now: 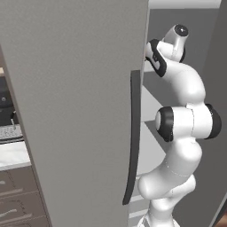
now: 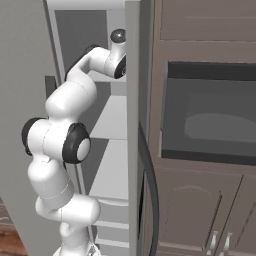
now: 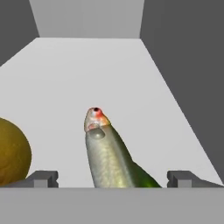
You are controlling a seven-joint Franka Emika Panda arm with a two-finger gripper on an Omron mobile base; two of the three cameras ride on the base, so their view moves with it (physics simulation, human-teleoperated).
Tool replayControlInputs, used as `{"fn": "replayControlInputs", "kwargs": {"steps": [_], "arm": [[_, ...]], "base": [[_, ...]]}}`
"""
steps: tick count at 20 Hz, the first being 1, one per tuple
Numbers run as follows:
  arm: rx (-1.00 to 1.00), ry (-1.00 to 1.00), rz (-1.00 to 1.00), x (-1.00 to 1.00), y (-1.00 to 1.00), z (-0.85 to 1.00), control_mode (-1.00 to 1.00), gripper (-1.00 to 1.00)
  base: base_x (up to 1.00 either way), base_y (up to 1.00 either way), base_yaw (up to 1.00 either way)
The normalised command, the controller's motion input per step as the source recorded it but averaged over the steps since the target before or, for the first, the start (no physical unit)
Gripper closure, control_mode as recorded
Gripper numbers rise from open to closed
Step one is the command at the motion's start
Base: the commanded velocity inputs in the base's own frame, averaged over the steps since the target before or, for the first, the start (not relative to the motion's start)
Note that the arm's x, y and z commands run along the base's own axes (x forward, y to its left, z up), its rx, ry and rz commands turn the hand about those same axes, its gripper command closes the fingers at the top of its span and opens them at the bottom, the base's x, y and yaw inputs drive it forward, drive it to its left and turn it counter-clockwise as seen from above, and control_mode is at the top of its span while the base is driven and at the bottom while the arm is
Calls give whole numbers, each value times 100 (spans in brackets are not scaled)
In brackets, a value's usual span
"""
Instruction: Take the lemon, fish, and cucumber from the freezer and place them in the bowl on the counter.
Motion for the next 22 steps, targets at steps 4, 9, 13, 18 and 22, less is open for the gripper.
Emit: {"fn": "replayControlInputs", "kwargs": {"steps": [4,9,13,18,22], "arm": [[0,0,3,0,-40,-47,-100,-100],[0,0,2,0,-41,-34,-100,-100],[0,0,0,-5,-33,-16,-100,-100],[0,1,0,-20,-14,-13,-100,-100],[0,0,0,-22,-12,-12,-100,-100]], "base": [[0,0,0],[0,0,0],[0,0,0],[0,0,0],[0,0,0]]}}
